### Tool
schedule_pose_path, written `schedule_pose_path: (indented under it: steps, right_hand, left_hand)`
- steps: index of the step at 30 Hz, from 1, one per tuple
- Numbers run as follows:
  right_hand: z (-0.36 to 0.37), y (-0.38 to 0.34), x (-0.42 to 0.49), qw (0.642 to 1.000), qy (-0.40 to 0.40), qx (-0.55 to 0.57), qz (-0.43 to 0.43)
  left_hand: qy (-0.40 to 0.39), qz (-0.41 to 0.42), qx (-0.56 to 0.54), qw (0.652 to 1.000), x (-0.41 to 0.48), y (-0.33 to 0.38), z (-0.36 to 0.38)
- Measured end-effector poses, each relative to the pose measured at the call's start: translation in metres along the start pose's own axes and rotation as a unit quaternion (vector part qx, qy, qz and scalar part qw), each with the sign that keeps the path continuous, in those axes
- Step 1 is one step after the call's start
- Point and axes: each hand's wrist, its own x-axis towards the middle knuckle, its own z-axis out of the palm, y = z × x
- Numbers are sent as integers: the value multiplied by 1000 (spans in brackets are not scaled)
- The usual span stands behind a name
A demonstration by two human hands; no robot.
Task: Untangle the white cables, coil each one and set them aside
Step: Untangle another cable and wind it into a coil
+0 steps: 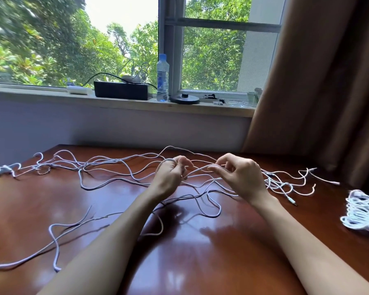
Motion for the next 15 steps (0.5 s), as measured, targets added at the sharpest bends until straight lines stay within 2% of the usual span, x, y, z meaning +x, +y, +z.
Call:
schedule_pose_path:
  steps: [3, 6, 10, 13, 15]
  right_hand:
    - [-2, -2, 0, 1000, 24, -17, 0]
    - [-2, -5, 0, 999, 35, 13, -21]
    - [2, -3, 2, 995, 7, 68, -70]
    - [4, 0, 3, 993, 5, 85, -86]
    - [4, 2, 4, 993, 6, 83, -82]
  left_hand:
    - [-46, 8, 77, 996, -5, 5, 1]
    - [-110, 26, 169, 979, -10, 11, 0]
    - [-124, 34, 286, 949, -12, 9, 1]
    - [-126, 6, 280, 952, -11, 5, -1]
    - [-135, -17, 169, 976, -12, 9, 0]
